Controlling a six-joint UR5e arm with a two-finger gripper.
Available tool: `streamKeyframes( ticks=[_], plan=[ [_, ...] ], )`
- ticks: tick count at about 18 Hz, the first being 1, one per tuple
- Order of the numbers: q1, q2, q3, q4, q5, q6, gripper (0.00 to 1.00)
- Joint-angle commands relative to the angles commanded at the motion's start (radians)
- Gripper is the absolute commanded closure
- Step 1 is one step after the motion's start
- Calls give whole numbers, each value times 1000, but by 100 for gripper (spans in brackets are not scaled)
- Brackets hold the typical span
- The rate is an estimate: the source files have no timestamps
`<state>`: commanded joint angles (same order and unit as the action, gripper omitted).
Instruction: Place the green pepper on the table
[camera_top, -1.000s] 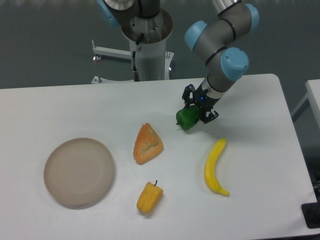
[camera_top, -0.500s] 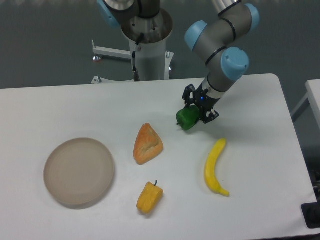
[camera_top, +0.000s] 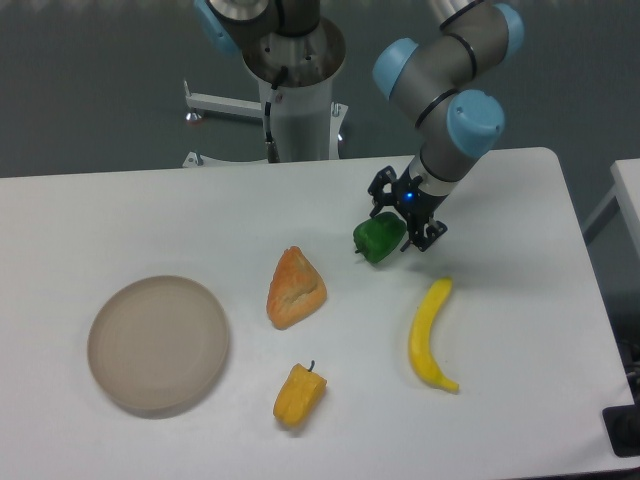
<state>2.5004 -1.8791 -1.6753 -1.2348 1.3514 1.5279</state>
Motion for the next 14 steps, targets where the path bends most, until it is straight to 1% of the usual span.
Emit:
streamKeyframes(
  ticks=[2,4,7,9,14],
  plan=[
    [0,-2,49,-2,2,0,0],
    [0,-2,86,0,40,0,0],
    [-3,-8,130,5,127,8,0],
    [-5,-20,163,5,150,3,0],
    [-8,-49,221,9,179,0,0]
  ],
)
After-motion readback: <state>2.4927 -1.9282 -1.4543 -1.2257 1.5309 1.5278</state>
